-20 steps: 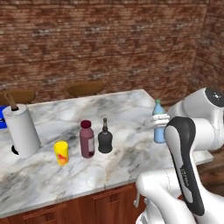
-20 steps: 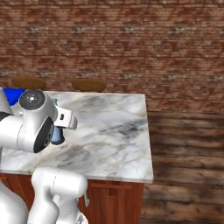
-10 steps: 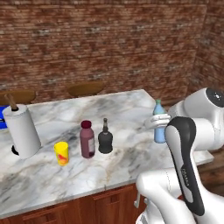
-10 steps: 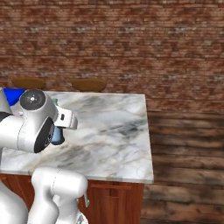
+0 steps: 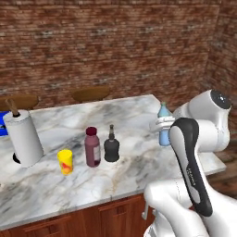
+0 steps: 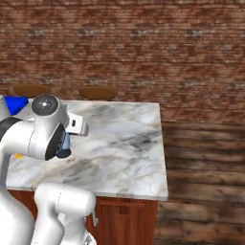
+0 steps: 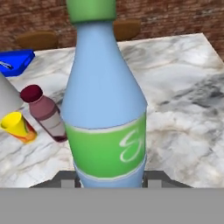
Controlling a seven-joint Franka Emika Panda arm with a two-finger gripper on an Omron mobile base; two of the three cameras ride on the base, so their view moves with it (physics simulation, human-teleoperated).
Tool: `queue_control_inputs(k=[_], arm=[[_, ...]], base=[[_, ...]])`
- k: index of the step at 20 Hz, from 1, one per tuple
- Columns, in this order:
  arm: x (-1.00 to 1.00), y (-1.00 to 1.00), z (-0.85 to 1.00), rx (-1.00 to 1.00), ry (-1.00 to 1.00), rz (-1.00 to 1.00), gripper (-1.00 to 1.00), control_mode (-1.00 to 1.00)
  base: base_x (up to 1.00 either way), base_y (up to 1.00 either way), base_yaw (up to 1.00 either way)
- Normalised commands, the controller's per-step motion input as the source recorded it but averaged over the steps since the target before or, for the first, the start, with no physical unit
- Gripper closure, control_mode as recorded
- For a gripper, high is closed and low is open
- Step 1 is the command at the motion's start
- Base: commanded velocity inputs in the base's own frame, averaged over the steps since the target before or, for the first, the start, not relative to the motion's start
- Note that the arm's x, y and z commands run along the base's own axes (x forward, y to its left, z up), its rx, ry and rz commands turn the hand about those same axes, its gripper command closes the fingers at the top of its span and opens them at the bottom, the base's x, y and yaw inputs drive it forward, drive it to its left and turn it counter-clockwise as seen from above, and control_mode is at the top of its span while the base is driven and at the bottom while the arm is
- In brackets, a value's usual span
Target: Place the drinks on the dining counter in a tight cluster.
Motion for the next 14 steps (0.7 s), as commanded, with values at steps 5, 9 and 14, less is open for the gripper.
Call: queue_control_inputs(k=[5,9,14], arm=[[1.00,0.00,0.00,0.00,0.01,0.17,1.00,-1.00],[0.89,0.03,-0.19,0.00,-0.06,0.25,1.00,-1.00],[0.58,0.02,-0.14,0.05,-0.19,0.28,1.00,-1.00]], base=[[0.00,0.00,0.00],[0.00,0.00,0.00],[0.00,0.00,0.00]])
